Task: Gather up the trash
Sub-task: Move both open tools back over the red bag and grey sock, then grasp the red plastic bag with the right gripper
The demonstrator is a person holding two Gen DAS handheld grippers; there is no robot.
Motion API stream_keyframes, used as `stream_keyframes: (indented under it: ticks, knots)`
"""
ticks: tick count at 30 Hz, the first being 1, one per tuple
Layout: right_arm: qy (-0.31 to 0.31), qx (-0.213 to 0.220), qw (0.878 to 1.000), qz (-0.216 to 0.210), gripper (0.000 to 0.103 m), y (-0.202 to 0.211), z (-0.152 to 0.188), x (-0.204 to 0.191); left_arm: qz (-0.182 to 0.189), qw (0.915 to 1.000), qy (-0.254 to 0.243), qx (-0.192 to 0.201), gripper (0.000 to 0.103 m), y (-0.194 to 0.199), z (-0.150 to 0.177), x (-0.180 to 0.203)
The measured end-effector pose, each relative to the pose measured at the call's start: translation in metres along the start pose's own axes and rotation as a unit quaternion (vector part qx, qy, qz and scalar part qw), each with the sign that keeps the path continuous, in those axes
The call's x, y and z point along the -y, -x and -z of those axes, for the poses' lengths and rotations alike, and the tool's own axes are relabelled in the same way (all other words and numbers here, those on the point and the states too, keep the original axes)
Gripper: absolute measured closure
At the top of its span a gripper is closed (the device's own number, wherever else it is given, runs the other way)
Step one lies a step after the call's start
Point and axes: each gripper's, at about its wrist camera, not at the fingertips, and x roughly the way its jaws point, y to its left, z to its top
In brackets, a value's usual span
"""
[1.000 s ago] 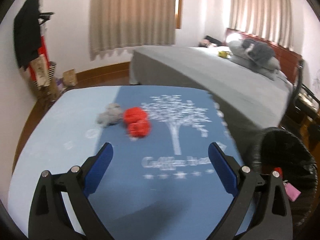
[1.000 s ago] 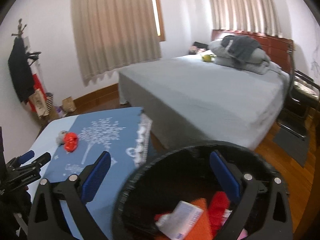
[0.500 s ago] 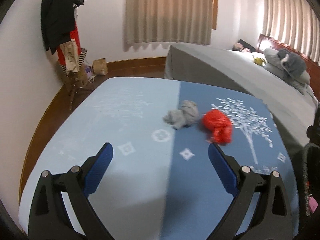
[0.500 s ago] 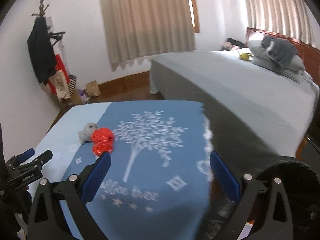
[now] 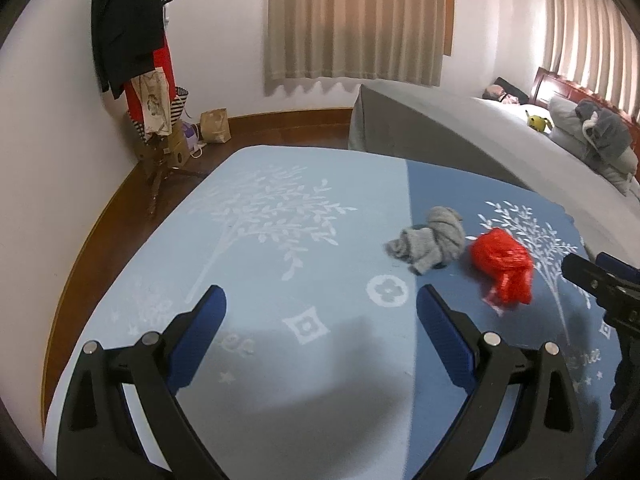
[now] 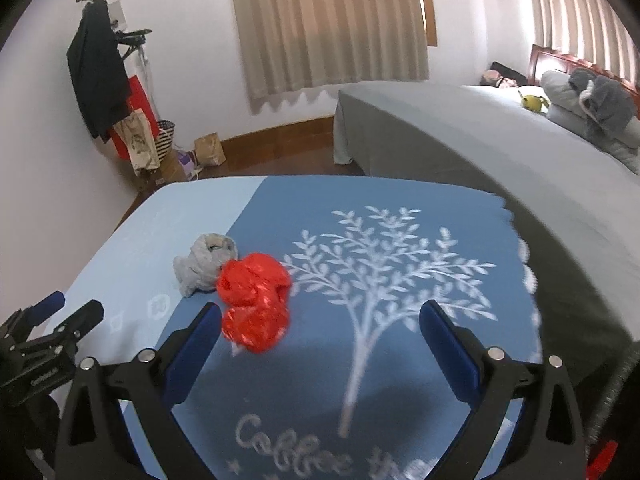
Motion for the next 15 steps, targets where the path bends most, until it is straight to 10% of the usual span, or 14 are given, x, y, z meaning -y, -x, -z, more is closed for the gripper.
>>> stream_keyframes:
  ticks: [9,15]
  knots:
    - [0.021,-0.025,0.999,-0.014,0.008,-0.039,-0.007,-0.024,-0.01,0.9999,0.011,-0.009,0.01,-0.017,-0.003,-0.017]
    - [0.026,-0.054,0.998,-0.028,0.034,-0.054,-0.005,-0.031,-0.007,0.9997,0.02,-0.014,0.01,-0.023,-0.006,-0.022]
